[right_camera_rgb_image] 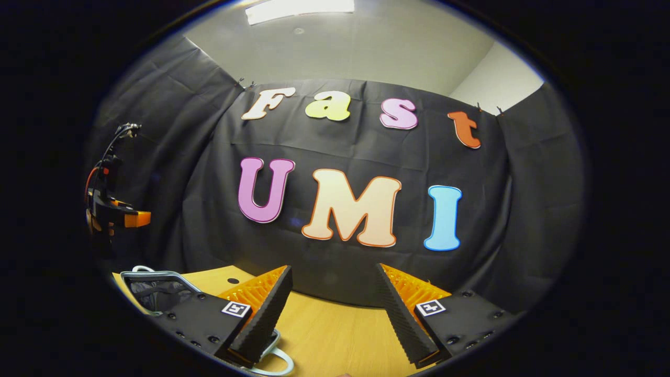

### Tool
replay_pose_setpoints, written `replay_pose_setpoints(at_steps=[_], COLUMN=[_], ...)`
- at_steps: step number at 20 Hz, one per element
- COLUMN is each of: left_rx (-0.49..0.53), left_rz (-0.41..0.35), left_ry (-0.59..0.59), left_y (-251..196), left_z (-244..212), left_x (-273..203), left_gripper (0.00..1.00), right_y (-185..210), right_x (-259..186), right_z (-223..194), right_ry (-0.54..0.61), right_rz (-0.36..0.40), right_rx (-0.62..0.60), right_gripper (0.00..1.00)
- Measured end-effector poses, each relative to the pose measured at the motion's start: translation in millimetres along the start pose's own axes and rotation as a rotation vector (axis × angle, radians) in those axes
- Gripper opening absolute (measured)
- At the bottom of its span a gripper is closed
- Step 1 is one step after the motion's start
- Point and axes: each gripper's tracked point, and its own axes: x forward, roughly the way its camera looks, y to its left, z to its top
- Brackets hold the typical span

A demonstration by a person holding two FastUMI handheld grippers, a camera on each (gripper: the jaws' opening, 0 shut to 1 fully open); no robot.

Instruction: First open the suitcase, pack the skin care products into it, and then close the suitcase.

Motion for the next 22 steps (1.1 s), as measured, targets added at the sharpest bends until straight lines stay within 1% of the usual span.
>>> replay_pose_setpoints(at_steps=[1, 2, 3, 5, 7, 8, 9, 10, 12, 14, 16, 17, 22], left_rx=[0.000, 0.000, 0.003, 0.002, -0.003, -0.004, -0.006, -0.003, 0.007, 0.003, 0.003, 0.008, 0.042], left_rz=[-0.027, -0.048, -0.071, -0.122, -0.168, -0.189, -0.209, -0.226, -0.256, -0.297, -0.336, -0.357, -0.485], left_ry=[-0.007, -0.010, -0.012, -0.006, 0.009, 0.017, 0.018, 0.020, 0.028, 0.052, 0.076, 0.091, 0.182], left_y=[-13, -27, -50, -93, -127, -142, -157, -170, -194, -221, -245, -258, -316], left_z=[-6, -9, -9, -7, -8, -11, -11, -12, -18, -29, -41, -49, -92], left_x=[-7, -14, -17, -27, -41, -48, -56, -63, -75, -90, -104, -110, -145], left_gripper=[0.93, 0.95, 0.94, 0.95, 0.95, 0.95, 0.95, 0.95, 0.95, 0.95, 0.94, 0.95, 0.95], right_y=[-10, -21, -32, -51, -68, -76, -84, -91, -104, -117, -128, -133, -155], right_x=[-4, -9, -13, -22, -29, -33, -36, -40, -48, -57, -64, -67, -83], right_z=[0, -1, 0, 1, -1, -4, -7, -9, -13, -16, -19, -21, -33], right_ry=[-0.001, -0.005, -0.009, -0.018, -0.020, -0.017, -0.014, -0.011, -0.006, -0.006, -0.004, -0.001, 0.021], right_rz=[-0.007, -0.017, -0.025, -0.036, -0.041, -0.043, -0.044, -0.046, -0.049, -0.049, -0.049, -0.048, -0.048], right_rx=[0.009, 0.017, 0.024, 0.034, 0.039, 0.040, 0.043, 0.045, 0.050, 0.052, 0.054, 0.056, 0.057], right_gripper=[0.98, 0.98, 0.99, 0.99, 0.98, 0.98, 0.96, 0.98, 0.98, 0.98, 0.98, 0.98, 0.99])
